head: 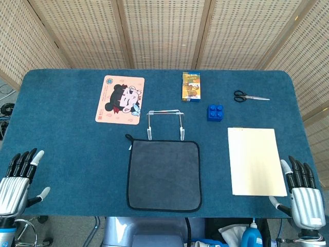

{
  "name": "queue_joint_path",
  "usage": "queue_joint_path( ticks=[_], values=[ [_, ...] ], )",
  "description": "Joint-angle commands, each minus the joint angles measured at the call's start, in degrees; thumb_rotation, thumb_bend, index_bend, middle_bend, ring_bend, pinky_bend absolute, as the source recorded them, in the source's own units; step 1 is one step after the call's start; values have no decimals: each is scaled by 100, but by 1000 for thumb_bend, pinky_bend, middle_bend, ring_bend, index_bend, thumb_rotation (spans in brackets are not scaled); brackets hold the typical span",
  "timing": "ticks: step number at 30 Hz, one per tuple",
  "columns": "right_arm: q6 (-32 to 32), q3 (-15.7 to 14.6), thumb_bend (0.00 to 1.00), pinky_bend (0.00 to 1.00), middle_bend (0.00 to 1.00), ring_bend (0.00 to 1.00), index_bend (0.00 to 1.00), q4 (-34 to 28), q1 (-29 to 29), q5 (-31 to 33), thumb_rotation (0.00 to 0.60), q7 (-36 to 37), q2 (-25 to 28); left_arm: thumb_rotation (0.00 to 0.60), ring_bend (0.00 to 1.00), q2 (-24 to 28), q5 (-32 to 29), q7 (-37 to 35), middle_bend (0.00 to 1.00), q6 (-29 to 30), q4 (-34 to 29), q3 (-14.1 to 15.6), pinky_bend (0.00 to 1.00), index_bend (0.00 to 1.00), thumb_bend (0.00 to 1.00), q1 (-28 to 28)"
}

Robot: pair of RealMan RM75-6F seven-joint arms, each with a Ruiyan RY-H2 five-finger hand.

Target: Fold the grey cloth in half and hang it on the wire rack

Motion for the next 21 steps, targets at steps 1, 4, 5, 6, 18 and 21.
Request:
queue_joint_path(
  ticks=[1,4,5,6,18,21],
  values=[
    [5,-1,0,0,0,0,0,-2,-4,-1,600,-12,0,600,0,4,-10,3,0,-5,-2,2,0,0,228,2],
    [1,-5,0,0,0,0,0,-7,-5,-5,600,-36,-5,600,0,8,-20,-3,0,-11,-5,4,0,0,229,4],
    [-3,-7,0,0,0,0,0,-6,-5,-7,600,-49,-8,600,0,11,-23,-9,0,-14,-6,5,0,0,229,3],
    [-9,-9,0,0,0,0,0,-3,-3,-9,600,-68,-15,600,0,14,-25,-26,0,-18,-9,4,0,0,229,1],
    [-6,94,0,0,0,0,0,-51,-10,196,600,15,26,600,0,-335,707,-173,0,-665,764,-159,0,22,234,-764],
    [1,121,0,0,0,0,0,-71,-11,238,600,26,45,600,0,-588,1308,-588,0,-1050,1452,-169,0,123,250,-1344]
  ],
)
